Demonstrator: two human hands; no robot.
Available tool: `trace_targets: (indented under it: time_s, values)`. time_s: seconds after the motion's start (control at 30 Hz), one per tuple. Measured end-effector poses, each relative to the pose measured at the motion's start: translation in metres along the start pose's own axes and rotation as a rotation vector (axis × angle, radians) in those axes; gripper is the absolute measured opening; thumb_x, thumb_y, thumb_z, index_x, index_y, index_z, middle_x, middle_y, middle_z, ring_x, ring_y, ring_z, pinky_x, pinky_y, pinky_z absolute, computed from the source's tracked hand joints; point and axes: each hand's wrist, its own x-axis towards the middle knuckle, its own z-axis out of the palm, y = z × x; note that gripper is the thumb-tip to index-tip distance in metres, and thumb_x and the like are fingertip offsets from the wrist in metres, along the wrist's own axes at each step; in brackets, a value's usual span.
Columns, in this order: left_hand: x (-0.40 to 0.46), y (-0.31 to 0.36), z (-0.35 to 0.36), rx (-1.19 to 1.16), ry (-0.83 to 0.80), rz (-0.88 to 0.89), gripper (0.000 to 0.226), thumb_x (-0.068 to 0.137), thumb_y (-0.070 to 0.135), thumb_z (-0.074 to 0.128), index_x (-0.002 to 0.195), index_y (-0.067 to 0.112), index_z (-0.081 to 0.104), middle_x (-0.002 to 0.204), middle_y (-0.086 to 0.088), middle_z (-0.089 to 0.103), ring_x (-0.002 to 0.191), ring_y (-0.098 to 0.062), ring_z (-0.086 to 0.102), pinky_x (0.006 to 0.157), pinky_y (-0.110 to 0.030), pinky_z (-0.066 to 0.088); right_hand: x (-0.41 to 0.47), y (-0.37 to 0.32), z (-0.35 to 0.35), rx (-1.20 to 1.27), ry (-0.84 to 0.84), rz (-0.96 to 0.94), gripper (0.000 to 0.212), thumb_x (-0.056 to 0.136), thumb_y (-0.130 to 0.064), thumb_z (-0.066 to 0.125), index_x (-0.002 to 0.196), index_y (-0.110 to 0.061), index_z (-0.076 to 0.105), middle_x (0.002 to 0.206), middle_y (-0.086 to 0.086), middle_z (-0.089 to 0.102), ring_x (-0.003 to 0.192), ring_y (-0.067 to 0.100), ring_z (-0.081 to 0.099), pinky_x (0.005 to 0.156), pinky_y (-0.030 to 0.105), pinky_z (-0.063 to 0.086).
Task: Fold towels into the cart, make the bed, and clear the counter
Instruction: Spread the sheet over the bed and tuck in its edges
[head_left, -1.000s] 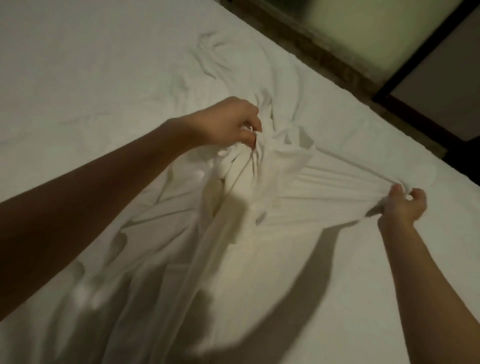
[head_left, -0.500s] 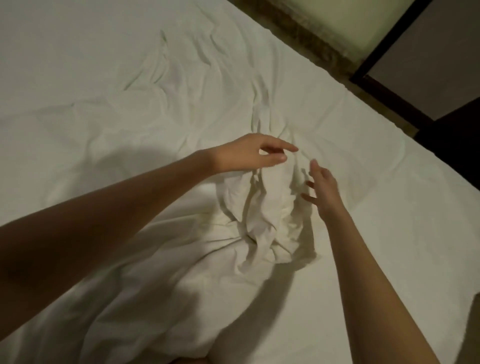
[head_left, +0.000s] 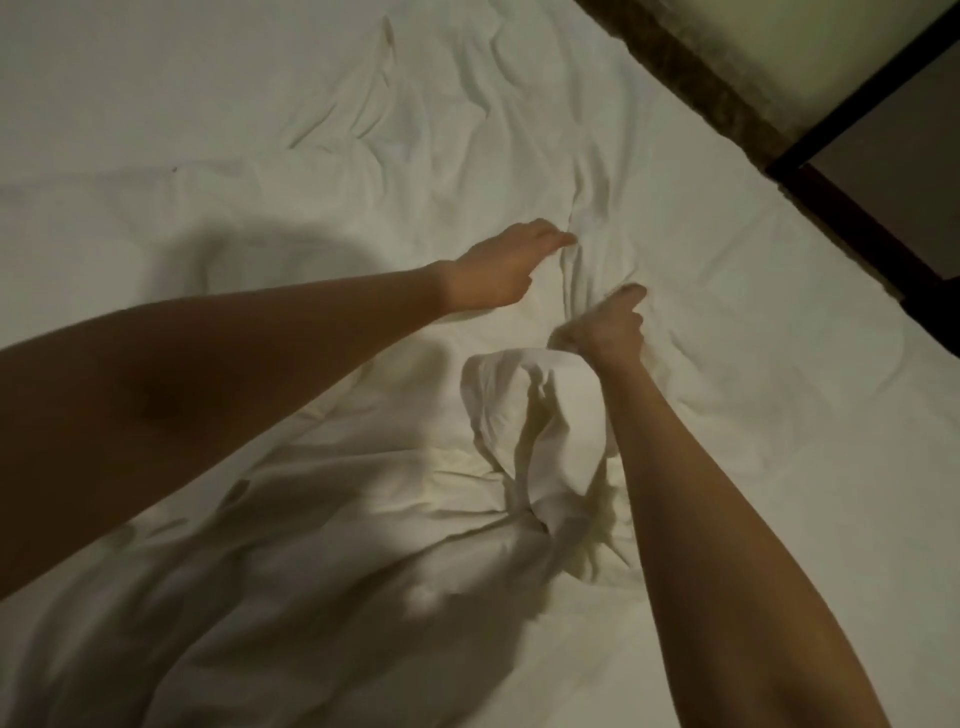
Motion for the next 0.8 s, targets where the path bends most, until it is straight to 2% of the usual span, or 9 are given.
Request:
trace_targets:
  time_s: [0.1,0.2,0.3,0.37,0.43,0.5,0.57,0.67,0.8]
  values:
    - [0.021,0.005,-0.013,0.120,-0.039,0.156,0.085,0.079,-0.011,0.050,0.150,0.023,0.019,0.154,-0.008,0.022,0.142,-0.026,0.020,0.112,-0.040,0.027,-0.003,0.010,-0.018,0.080,-0.059,-0.149,0.051,0.084,-0.001,0.058,0.132,-0.007,0.041,0.118,0.010,0.055,0.108,0.027,0.055,0.092,0.039,0.044]
    - [0.041,0.021,-0.021,0.315,-0.192,0.251,0.074,0.082,0.010,0.063,0.146,0.028,0.030,0.158,-0.002,0.013,0.147,-0.027,0.000,0.115,-0.051,0.004,-0.016,0.009,-0.053,0.310,-0.332,-0.272,0.028,0.080,0.006,0.058,0.092,-0.019,0.059,0.079,0.004,0.056,0.068,0.021,0.056,0.062,0.037,0.047]
    - [0.056,0.036,-0.038,0.510,-0.317,0.273,0.051,0.080,0.043,0.067,0.126,0.025,0.053,0.143,0.002,0.044,0.144,-0.021,0.020,0.114,-0.048,-0.008,-0.013,0.007,-0.080,0.340,-0.434,-0.373,0.036,0.072,0.010,0.058,0.097,-0.016,0.066,0.083,0.005,0.061,0.070,0.013,0.056,0.060,0.021,0.045]
    - [0.059,0.039,-0.055,0.567,-0.359,0.211,0.050,0.078,0.055,0.066,0.117,0.024,0.057,0.124,0.002,0.060,0.127,-0.020,0.046,0.115,-0.043,-0.004,-0.007,0.013,-0.089,0.289,-0.351,-0.342,0.043,0.075,0.013,0.058,0.108,-0.014,0.063,0.083,0.005,0.060,0.064,0.010,0.058,0.056,0.018,0.048]
    - [0.062,0.039,-0.074,0.572,-0.358,0.156,0.052,0.076,0.059,0.066,0.113,0.023,0.062,0.112,0.000,0.065,0.116,-0.024,0.053,0.113,-0.041,0.020,-0.003,0.024,-0.086,0.179,-0.251,-0.266,0.045,0.078,0.007,0.065,0.119,-0.009,0.056,0.078,0.007,0.054,0.057,0.011,0.056,0.057,0.025,0.049]
    - [0.065,0.040,-0.091,0.563,-0.337,0.161,0.046,0.074,0.062,0.066,0.096,0.021,0.065,0.089,0.002,0.063,0.098,-0.026,0.058,0.085,-0.038,0.043,-0.003,0.034,-0.076,-0.005,-0.230,-0.201,0.051,0.077,-0.009,0.073,0.122,-0.005,0.052,0.090,0.008,0.057,0.077,0.018,0.058,0.072,0.032,0.049]
    - [0.067,0.040,-0.105,0.558,-0.324,0.169,0.043,0.073,0.064,0.065,0.082,0.023,0.060,0.073,0.005,0.056,0.081,-0.022,0.057,0.071,-0.033,0.042,-0.007,0.040,-0.065,-0.084,-0.273,-0.130,0.045,0.078,-0.021,0.073,0.116,-0.005,0.054,0.105,0.007,0.060,0.095,0.023,0.057,0.080,0.032,0.046]
    - [0.061,0.035,-0.123,0.577,-0.332,0.184,0.043,0.071,0.071,0.058,0.084,0.030,0.054,0.066,0.016,0.046,0.065,-0.012,0.042,0.085,-0.033,0.039,-0.015,0.031,-0.060,-0.068,-0.229,-0.129,0.019,0.080,-0.017,0.067,0.095,-0.010,0.057,0.098,0.008,0.061,0.091,0.023,0.056,0.074,0.029,0.041]
    - [0.065,0.026,-0.165,0.632,-0.208,0.202,0.054,0.082,0.068,0.046,0.106,0.022,0.062,0.096,0.002,0.063,0.088,-0.022,0.053,0.099,-0.039,0.024,0.016,-0.014,-0.105,-0.050,0.000,-0.327,0.022,0.080,0.002,0.056,0.069,-0.017,0.051,0.069,0.003,0.052,0.077,0.018,0.047,0.059,0.026,0.033]
